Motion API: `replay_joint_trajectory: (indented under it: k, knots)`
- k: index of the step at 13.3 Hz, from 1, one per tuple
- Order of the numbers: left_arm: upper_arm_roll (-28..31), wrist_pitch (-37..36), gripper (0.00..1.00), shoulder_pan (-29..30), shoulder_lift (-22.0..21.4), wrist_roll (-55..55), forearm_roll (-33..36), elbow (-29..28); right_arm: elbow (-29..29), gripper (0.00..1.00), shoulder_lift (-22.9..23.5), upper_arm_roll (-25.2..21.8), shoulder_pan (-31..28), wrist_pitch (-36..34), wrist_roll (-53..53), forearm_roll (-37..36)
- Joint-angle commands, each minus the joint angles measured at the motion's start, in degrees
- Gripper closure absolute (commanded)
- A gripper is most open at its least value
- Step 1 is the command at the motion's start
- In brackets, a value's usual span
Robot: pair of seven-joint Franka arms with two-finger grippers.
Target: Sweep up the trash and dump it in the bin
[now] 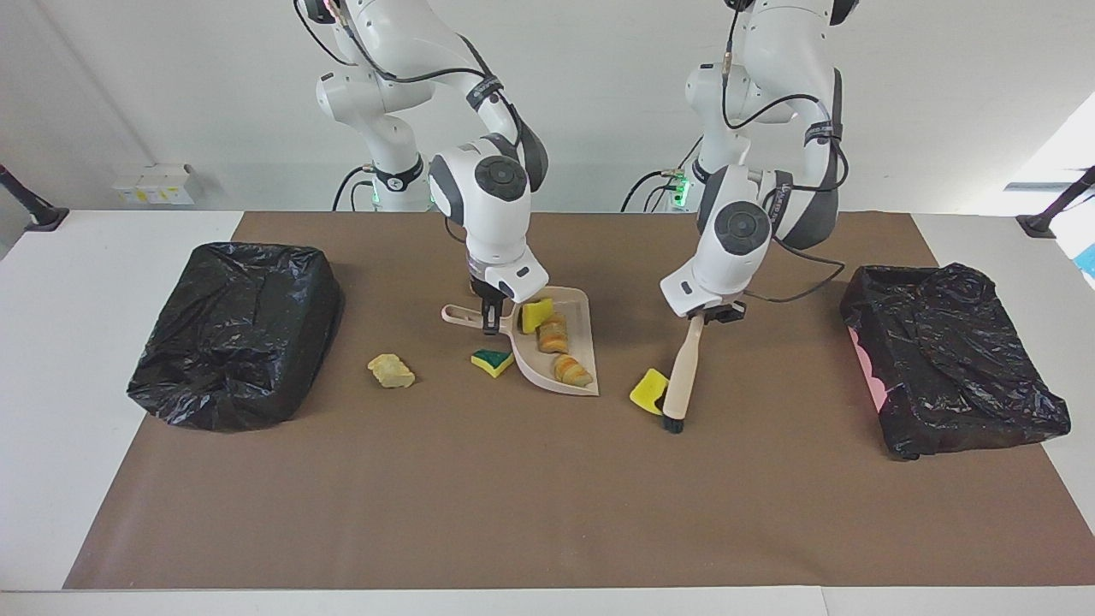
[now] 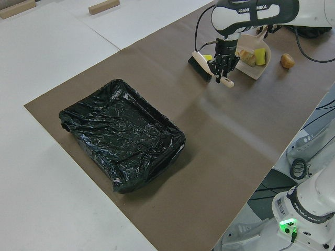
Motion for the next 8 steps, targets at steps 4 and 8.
replay_joint_trajectory:
  k: [4, 8]
  knots:
    - [1.0, 0.6, 1.00, -9.7, -5.4, -7.9, -8.2, -6.2, -0.3, 1.00, -0.2, 0.2, -0.2, -0.3, 2.3, -1.1]
    - [1.0, 2.6, 1.00, -13.0, -5.6, -18.3, -10.9, -6.1, -0.3, 1.00, -0.2, 0.2, -0.2, -1.0, 2.3, -1.1]
